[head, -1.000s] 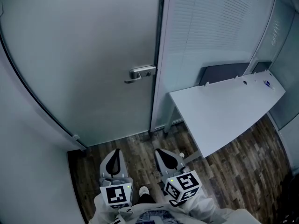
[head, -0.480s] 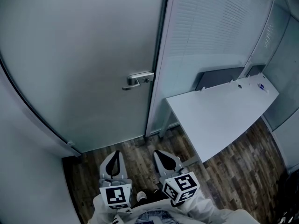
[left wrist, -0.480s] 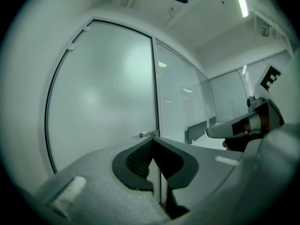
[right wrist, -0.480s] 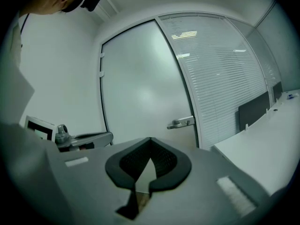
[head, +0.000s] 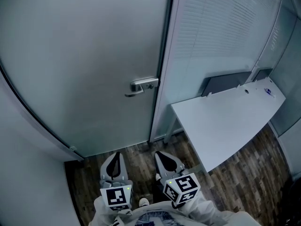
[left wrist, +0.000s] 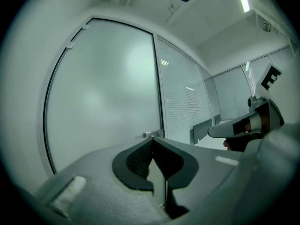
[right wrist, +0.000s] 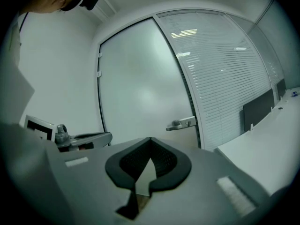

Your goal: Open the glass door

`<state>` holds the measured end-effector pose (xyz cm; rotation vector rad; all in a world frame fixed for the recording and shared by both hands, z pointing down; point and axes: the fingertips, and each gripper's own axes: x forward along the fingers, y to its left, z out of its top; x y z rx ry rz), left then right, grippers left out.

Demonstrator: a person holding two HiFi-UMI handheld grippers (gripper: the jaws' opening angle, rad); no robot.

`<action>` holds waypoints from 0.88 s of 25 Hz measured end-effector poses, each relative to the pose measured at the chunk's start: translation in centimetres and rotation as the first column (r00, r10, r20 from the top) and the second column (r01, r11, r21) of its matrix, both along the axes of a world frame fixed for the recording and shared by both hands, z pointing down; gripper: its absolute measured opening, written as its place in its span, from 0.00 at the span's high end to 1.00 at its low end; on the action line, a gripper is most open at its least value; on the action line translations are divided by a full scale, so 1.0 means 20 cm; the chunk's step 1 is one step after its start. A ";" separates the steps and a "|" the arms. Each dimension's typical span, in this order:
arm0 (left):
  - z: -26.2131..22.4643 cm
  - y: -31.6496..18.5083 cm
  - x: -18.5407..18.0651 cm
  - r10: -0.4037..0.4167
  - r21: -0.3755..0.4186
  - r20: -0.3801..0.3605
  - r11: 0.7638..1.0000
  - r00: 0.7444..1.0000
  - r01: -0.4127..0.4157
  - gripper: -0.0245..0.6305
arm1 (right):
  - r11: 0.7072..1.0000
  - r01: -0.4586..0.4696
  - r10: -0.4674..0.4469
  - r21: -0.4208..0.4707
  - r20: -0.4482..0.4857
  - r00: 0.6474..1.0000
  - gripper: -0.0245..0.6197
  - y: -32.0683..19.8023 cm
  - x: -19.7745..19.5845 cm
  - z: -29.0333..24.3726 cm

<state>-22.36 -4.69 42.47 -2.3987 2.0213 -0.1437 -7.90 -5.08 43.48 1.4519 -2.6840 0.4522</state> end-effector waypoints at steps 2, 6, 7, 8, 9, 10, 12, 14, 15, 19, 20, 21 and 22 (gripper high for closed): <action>-0.02 -0.05 0.01 -0.013 0.002 -0.010 1.000 1.000 0.013 0.96 | 1.000 0.012 -0.012 0.003 0.002 1.000 0.95 -0.06 0.01 -0.01; 0.01 -0.19 0.04 -0.028 -0.009 0.014 1.000 1.000 0.028 0.96 | 1.000 0.026 -0.026 0.008 0.006 1.000 0.95 -0.24 0.05 -0.02; 0.01 -0.23 0.05 -0.030 -0.009 0.020 0.999 0.999 0.030 0.96 | 1.000 0.031 -0.031 0.005 0.006 0.999 0.95 -0.28 0.06 -0.02; 0.02 -0.27 0.06 -0.033 -0.012 0.022 0.999 0.999 0.033 0.96 | 0.999 0.037 -0.037 0.001 0.005 0.999 0.95 -0.33 0.06 -0.01; 0.02 -0.32 0.08 -0.036 -0.015 0.022 0.999 0.999 0.037 0.96 | 0.999 0.043 -0.043 -0.002 0.006 0.999 0.95 -0.38 0.07 -0.01; 0.02 -0.37 0.09 -0.041 -0.017 0.023 0.999 0.999 0.041 0.96 | 0.999 0.049 -0.049 -0.004 0.007 0.999 0.95 -0.44 0.08 0.00; 0.02 -0.49 0.12 -0.047 -0.015 0.031 0.999 0.998 0.047 0.96 | 0.998 0.061 -0.061 -0.008 0.009 0.998 0.95 -0.54 0.10 0.01; 0.01 -0.59 0.16 -0.053 -0.014 0.032 0.998 0.998 0.054 0.96 | 0.997 0.070 -0.070 -0.014 0.012 0.997 0.95 -0.65 0.13 0.02; 0.01 -0.64 0.17 -0.058 -0.015 0.036 0.998 0.998 0.059 0.96 | 0.997 0.075 -0.075 -0.019 0.014 0.997 0.95 -0.70 0.14 0.03; 0.02 -0.81 0.24 -0.083 -0.036 0.048 0.996 0.995 0.085 0.96 | 0.994 0.103 -0.102 -0.039 0.025 0.994 0.95 -0.89 0.20 0.06; 0.03 -0.85 0.25 -0.092 -0.043 0.052 0.995 0.994 0.095 0.96 | 0.993 0.112 -0.111 -0.042 0.027 0.993 0.95 -0.93 0.21 0.07; 0.05 -0.88 0.26 -0.104 -0.049 0.061 0.993 0.993 0.107 0.96 | 0.992 0.122 -0.120 -0.045 0.029 0.992 0.95 -0.97 0.22 0.07; 0.06 -0.91 0.26 -0.116 -0.053 0.070 0.991 0.991 0.120 0.96 | 0.990 0.130 -0.129 -0.048 0.031 0.991 0.95 -1.01 0.23 0.08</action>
